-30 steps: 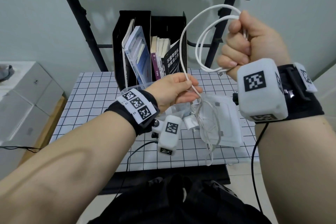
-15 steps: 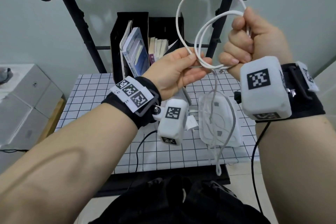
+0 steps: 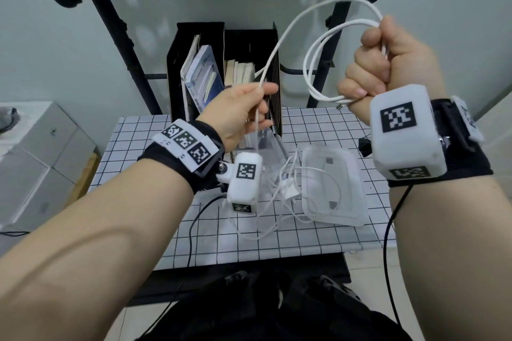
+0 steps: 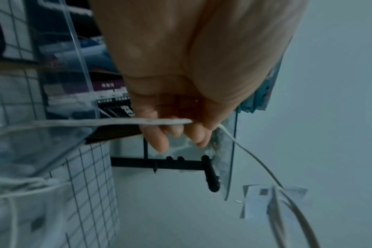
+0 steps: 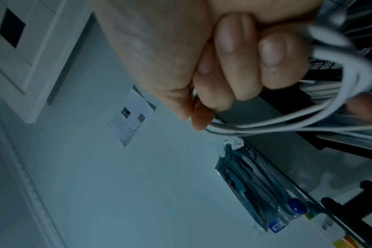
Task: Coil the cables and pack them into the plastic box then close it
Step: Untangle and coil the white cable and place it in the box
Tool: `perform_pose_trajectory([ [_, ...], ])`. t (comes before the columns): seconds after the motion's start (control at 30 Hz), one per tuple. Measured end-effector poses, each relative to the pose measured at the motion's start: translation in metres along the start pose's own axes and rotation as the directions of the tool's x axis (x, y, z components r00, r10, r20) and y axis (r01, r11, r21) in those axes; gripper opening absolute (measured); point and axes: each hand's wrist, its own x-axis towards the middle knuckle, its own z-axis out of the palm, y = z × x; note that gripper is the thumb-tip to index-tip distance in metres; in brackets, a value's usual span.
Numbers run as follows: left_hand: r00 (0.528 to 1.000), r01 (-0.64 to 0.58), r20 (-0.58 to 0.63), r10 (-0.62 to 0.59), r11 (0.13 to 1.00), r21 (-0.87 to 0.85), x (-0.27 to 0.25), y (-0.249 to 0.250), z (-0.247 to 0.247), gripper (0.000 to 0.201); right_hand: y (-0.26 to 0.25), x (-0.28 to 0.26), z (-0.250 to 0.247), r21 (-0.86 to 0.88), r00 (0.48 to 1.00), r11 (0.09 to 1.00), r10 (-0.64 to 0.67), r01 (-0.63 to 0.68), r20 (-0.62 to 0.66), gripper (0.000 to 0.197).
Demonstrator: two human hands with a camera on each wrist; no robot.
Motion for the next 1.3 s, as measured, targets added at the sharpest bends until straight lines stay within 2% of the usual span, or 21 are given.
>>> perform_pose_trajectory([
  [0.13,0.996,0.093,-0.032,-0.088,0.973,0.210,-0.001,-0.020,-0.006,0.023,0.007,0.003,0.003,0.022,1.000,1.000,0.007,-0.007,-0.029,0.046],
  [0.27,0.988,0.118,0.047,-0.144,0.927,0.357,-0.004,-0.026,0.001,0.008,0.022,0.010,0.007,0.066,0.996,0.998,-0.002,0.008,-0.084,0.044],
  [0.33,0.983,0.105,0.100,-0.157,0.911,0.398,-0.006,-0.025,0.003,0.009,0.029,0.014,0.007,0.061,0.995,0.998,0.002,0.004,-0.100,0.045],
  [0.43,0.984,0.091,0.110,-0.141,0.926,0.367,-0.007,-0.023,0.003,0.008,0.039,0.017,0.005,0.022,0.992,1.000,0.024,-0.022,-0.120,0.043],
  [0.53,0.990,0.096,0.068,-0.122,0.949,0.300,-0.006,-0.022,0.002,0.009,0.045,0.017,0.007,-0.021,0.988,1.000,0.016,-0.020,-0.152,0.016],
  [0.6,0.991,0.097,0.062,-0.118,0.958,0.268,-0.006,-0.022,0.000,0.008,0.050,0.020,0.006,-0.042,0.984,0.999,0.016,-0.024,-0.177,0.009],
  [0.77,0.986,0.079,0.122,-0.116,0.959,0.273,-0.010,-0.023,0.004,0.007,0.065,0.028,-0.003,-0.111,0.969,0.993,0.018,-0.046,-0.245,0.019],
  [0.87,0.984,0.075,0.139,-0.115,0.962,0.263,-0.012,-0.021,0.006,0.008,0.074,0.027,-0.001,-0.153,0.967,0.988,-0.044,0.005,-0.251,0.024],
  [0.97,0.979,0.073,0.164,-0.121,0.960,0.271,-0.013,-0.019,0.005,0.004,0.082,0.026,0.001,-0.236,0.971,0.970,-0.110,0.058,-0.214,0.025],
  [1.03,0.979,0.067,0.165,-0.117,0.958,0.278,-0.014,-0.017,0.004,0.008,0.087,0.025,0.002,-0.280,0.980,0.958,-0.106,0.056,-0.167,0.023],
  [1.13,0.982,0.053,0.154,-0.106,0.947,0.317,-0.014,-0.017,0.001,0.017,0.093,0.023,0.002,-0.400,0.990,0.916,-0.065,0.010,-0.123,0.020],
  [1.2,0.984,0.036,0.154,-0.093,0.941,0.337,-0.015,-0.017,0.000,0.016,0.096,0.025,-0.002,-0.485,0.994,0.875,-0.040,-0.015,-0.103,0.018],
  [1.23,0.984,0.027,0.156,-0.086,0.937,0.347,-0.015,-0.016,0.000,0.013,0.099,0.026,-0.005,-0.554,0.996,0.832,-0.030,-0.025,-0.089,0.016],
  [1.27,0.985,0.017,0.157,-0.077,0.934,0.356,-0.015,-0.016,0.000,0.010,0.101,0.027,-0.008,-0.657,0.997,0.753,-0.022,-0.031,-0.072,0.015],
  [1.3,0.985,0.010,0.157,-0.071,0.934,0.358,-0.014,-0.016,0.001,0.006,0.103,0.027,-0.010,-0.771,0.998,0.636,-0.016,-0.033,-0.056,0.016],
])
